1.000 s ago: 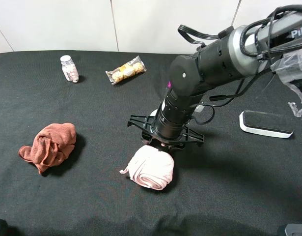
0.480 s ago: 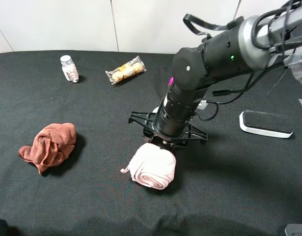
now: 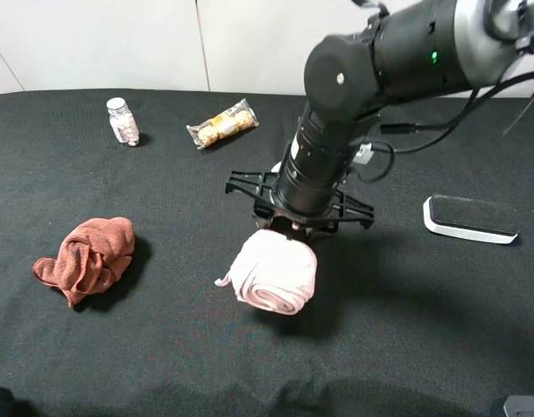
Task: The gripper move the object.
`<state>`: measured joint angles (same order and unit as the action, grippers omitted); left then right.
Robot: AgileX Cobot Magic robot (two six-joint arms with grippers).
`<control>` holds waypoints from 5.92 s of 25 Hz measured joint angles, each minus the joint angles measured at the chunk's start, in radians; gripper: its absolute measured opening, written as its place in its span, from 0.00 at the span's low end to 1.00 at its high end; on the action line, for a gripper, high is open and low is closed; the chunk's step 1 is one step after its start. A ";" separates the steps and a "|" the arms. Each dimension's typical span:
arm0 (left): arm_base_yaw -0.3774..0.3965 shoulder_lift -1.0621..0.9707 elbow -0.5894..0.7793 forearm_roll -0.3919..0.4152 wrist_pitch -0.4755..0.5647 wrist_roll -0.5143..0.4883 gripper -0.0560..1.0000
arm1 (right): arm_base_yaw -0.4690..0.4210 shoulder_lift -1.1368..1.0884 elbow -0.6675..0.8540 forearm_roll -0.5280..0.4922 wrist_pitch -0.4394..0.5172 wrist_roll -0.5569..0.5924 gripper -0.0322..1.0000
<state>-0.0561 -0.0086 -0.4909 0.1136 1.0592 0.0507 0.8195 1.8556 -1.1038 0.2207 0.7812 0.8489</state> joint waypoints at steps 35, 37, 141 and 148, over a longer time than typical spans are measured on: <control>0.000 0.000 0.000 0.000 0.000 0.000 0.99 | -0.312 -0.014 -0.208 -0.045 0.218 -0.247 0.39; 0.000 0.000 0.000 0.000 0.000 0.000 0.99 | -0.337 -0.014 -0.208 -0.045 0.218 -0.265 0.39; 0.000 0.000 0.000 0.000 0.000 0.000 0.99 | -0.709 0.310 -0.626 -0.080 0.256 -0.641 0.70; 0.000 0.000 0.000 0.000 0.000 0.000 0.99 | -0.709 0.218 -0.626 -0.102 0.374 -0.649 0.70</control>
<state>-0.0561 -0.0086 -0.4909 0.1136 1.0592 0.0507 0.1107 2.0741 -1.7298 0.1188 1.1548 0.1995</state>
